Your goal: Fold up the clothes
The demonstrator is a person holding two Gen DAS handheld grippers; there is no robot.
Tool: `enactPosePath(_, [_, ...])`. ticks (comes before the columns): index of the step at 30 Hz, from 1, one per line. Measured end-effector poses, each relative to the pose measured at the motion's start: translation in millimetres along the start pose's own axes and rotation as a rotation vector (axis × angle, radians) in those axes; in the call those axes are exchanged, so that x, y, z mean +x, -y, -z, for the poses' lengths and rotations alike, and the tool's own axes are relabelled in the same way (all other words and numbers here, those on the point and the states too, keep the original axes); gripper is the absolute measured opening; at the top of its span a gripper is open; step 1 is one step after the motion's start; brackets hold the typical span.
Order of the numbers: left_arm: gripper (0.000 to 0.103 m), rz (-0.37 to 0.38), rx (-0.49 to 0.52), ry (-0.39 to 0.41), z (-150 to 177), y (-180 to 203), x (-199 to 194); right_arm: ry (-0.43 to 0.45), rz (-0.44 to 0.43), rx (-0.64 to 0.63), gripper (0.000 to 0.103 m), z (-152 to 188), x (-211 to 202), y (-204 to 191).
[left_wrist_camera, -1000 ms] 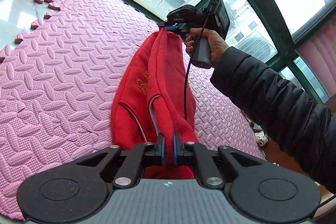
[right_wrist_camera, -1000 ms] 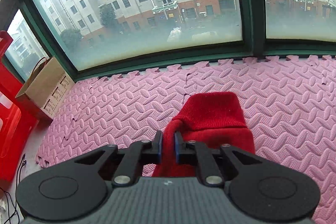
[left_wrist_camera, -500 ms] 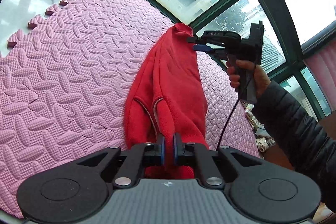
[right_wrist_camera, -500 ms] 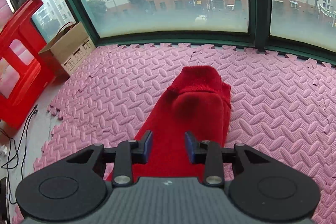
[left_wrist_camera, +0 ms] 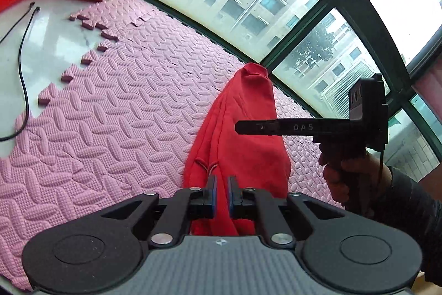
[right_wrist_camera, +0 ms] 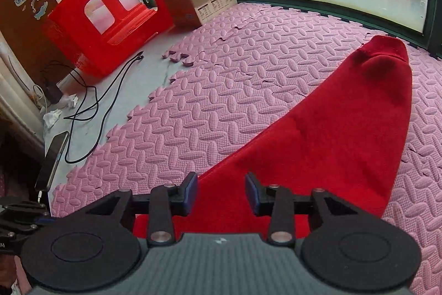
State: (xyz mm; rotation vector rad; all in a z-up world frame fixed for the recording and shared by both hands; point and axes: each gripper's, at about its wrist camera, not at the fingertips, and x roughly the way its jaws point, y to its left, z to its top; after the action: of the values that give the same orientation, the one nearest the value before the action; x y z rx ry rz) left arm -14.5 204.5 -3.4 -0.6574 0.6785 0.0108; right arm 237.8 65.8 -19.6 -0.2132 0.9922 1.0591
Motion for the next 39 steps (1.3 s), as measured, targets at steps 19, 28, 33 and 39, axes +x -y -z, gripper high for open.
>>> enactPosePath(19, [0.024,-0.031,0.107,-0.16,-24.8,13.4,67.7,-0.036,0.176,0.143,0.027,-23.1,41.2,17.1])
enactPosePath(28, [0.01,-0.012,0.101,-0.146,-28.5,13.4,64.7,0.045,0.145,0.186,0.004,-23.8,36.1,18.8])
enactPosePath(33, [0.01,-0.036,0.079,-0.171,-26.4,5.2,69.7,0.041,0.1,0.243,0.004,-19.0,47.2,27.9])
enactPosePath(39, [0.013,-0.037,0.106,-0.188,-31.3,9.7,69.0,0.078,0.037,0.261,0.011,-15.4,15.8,33.3])
